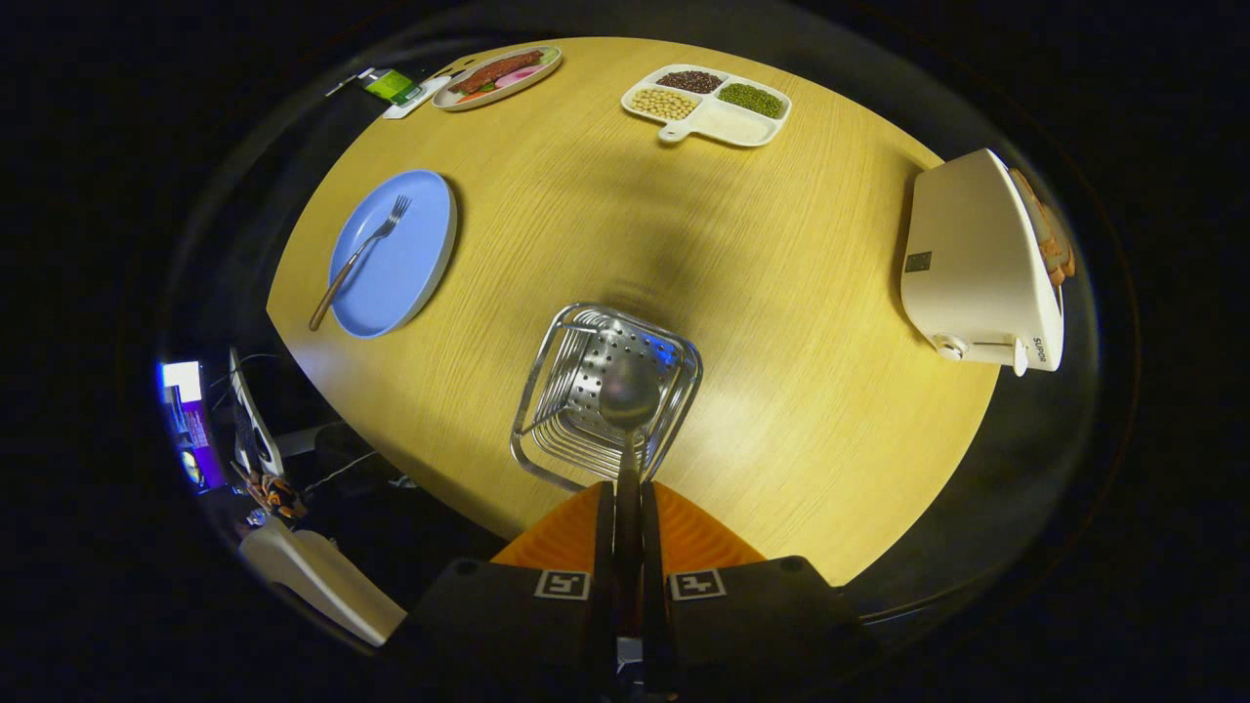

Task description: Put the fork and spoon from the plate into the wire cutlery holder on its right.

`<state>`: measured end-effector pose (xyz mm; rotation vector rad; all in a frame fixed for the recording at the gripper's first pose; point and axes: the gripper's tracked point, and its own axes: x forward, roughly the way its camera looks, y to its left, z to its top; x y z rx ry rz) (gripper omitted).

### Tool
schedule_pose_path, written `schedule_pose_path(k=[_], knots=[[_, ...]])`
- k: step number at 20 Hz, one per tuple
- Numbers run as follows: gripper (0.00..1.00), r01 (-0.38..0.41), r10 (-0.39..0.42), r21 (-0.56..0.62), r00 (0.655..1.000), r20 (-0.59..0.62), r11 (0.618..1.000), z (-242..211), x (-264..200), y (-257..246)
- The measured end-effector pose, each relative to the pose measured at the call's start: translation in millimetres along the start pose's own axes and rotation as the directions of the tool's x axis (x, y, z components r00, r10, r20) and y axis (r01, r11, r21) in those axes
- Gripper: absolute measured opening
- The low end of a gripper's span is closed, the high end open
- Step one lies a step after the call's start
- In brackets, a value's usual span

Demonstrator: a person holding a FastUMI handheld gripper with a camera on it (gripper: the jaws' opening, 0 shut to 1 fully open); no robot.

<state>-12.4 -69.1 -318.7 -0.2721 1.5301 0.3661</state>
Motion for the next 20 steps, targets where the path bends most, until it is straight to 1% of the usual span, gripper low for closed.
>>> schedule_pose_path(k=[1, 3, 4, 5, 6, 8, 9, 10, 14, 17, 20], knots=[[0.18, -0.006, 0.006, 0.002, 1.0, 0.014, 1.0, 3, -1, 1], [0.43, -0.009, 0.009, 0.004, 0.999, 0.045, 1.0, 8, -5, -1], [0.58, -0.015, 0.014, 0.01, 0.998, 0.067, 1.0, 10, -9, 1], [0.67, -0.027, 0.025, 0.023, 0.995, 0.093, 0.999, 14, -13, 3], [0.85, -0.04, 0.035, 0.038, 0.993, 0.115, 0.998, 15, -17, 6], [0.92, -0.072, 0.06, 0.068, 0.984, 0.165, 0.995, 19, -26, 14], [0.99, -0.086, 0.07, 0.08, 0.979, 0.189, 0.993, 21, -31, 18], [1.0, -0.097, 0.076, 0.088, 0.975, 0.211, 0.991, 23, -36, 20], [1.0, -0.11, 0.066, 0.121, 0.945, 0.32, 0.987, 30, -59, 24], [1.0, -0.142, 0.07, 0.149, 0.911, 0.407, 0.979, 34, -82, 33], [1.0, -0.205, 0.088, 0.19, 0.867, 0.491, 0.96, 41, -105, 48]])
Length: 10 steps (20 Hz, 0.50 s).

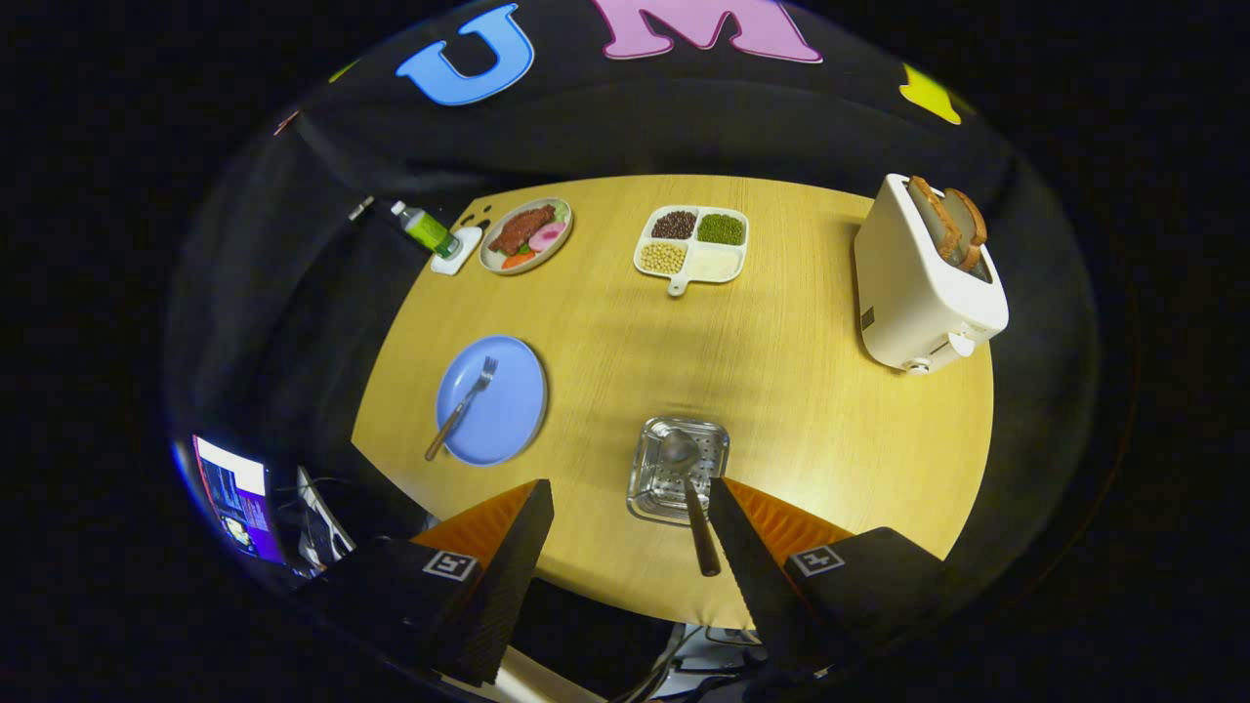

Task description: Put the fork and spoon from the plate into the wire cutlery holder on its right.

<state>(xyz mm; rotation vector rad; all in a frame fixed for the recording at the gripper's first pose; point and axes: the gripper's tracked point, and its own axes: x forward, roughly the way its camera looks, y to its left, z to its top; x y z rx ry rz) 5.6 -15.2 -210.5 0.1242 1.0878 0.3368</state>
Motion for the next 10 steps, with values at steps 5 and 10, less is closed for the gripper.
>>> schedule_pose_path(k=[5, 10], knots=[[0.99, -0.041, 0.033, 0.068, 0.993, 0.109, 0.997, 15, -18, 27], [1.0, -0.056, 0.043, 0.067, 0.983, 0.179, 0.996, 27, -23, 54]])
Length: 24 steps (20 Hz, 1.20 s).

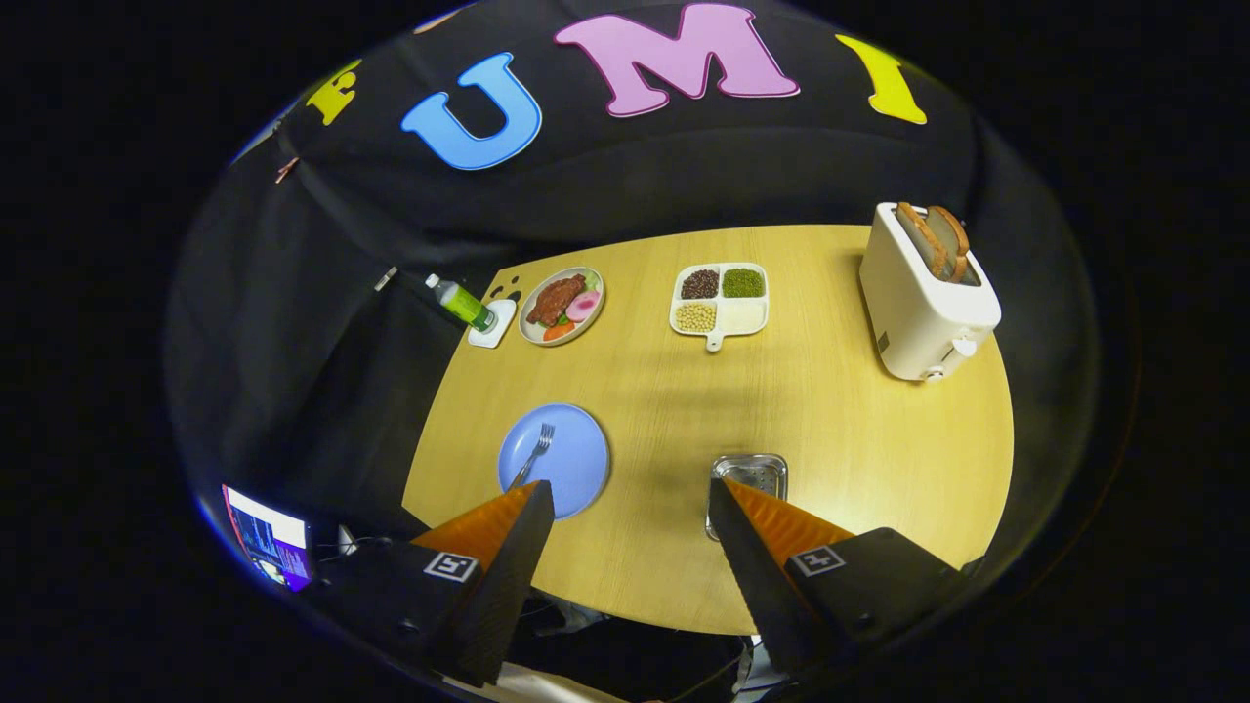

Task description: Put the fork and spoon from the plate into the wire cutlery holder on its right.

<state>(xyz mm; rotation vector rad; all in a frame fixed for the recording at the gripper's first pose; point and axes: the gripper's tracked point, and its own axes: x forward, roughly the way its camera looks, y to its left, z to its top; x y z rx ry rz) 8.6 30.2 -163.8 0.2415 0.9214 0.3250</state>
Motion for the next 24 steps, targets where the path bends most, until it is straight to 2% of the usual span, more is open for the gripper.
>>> schedule_pose_path(k=[5, 10, 16, 24], knots=[[0.99, -0.017, 0.017, -0.058, 1.0, 0.006, 0.998, -3, 5, 36], [0.99, -0.06, 0.059, -0.113, 0.998, -0.013, 0.992, -10, 29, 82], [0.99, -0.072, 0.061, -0.141, 0.995, -0.075, 0.987, -36, 92, 125], [0.99, -0.054, 0.021, -0.155, 0.979, -0.205, 0.987, -98, 184, 160]])
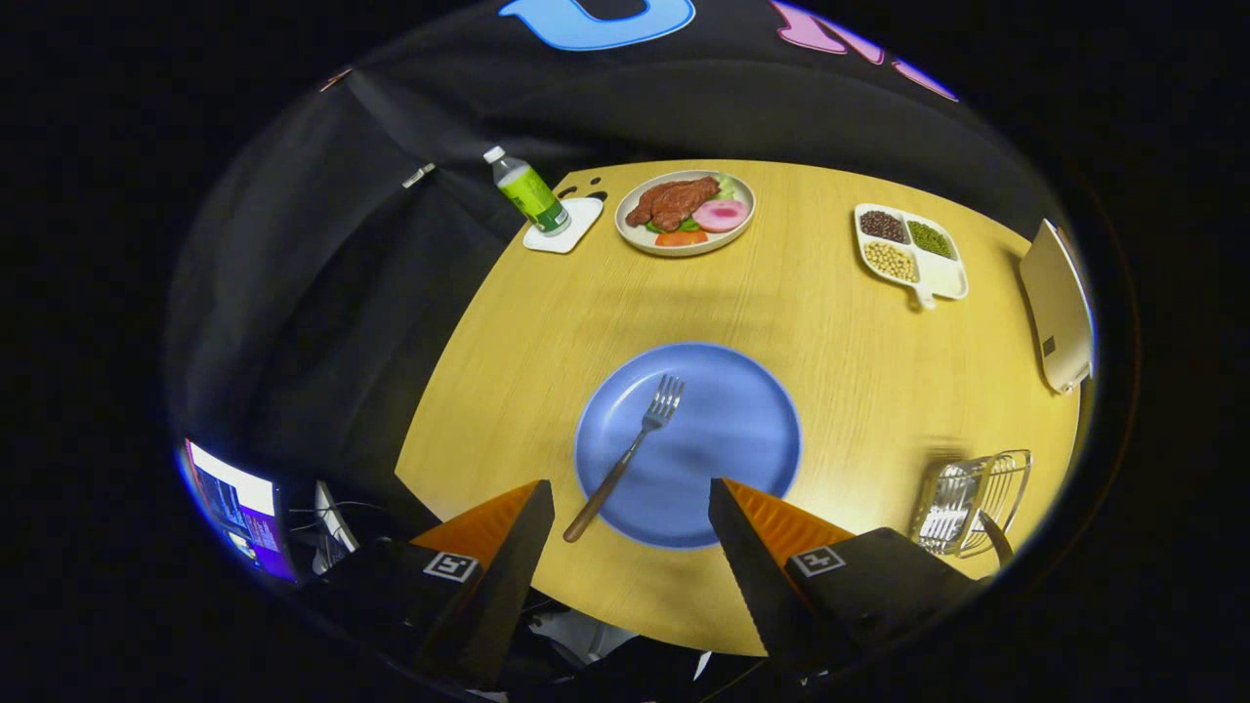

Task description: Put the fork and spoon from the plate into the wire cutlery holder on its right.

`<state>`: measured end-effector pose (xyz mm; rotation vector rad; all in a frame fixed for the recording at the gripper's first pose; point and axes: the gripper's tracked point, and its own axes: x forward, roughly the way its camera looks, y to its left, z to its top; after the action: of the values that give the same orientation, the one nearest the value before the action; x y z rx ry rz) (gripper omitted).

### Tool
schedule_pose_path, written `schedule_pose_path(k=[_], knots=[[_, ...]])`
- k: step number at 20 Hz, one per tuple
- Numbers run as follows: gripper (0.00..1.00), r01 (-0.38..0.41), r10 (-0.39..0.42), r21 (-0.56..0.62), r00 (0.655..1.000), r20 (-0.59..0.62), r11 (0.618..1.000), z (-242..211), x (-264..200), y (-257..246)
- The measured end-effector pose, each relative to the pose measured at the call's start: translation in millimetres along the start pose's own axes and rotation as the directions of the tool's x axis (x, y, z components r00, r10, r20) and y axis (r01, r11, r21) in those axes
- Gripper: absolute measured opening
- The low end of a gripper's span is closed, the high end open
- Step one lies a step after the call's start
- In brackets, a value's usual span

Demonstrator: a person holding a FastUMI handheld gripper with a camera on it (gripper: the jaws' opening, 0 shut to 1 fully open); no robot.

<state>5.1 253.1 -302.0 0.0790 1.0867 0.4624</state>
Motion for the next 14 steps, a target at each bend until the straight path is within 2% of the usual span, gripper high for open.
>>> schedule_pose_path(k=[8, 14], knots=[[1.0, 0.07, -0.069, 0.009, 0.995, -0.073, 0.998, -16, 70, 0], [0.96, 0.104, -0.097, 0.051, 0.986, -0.134, 0.993, -38, 99, -2]])
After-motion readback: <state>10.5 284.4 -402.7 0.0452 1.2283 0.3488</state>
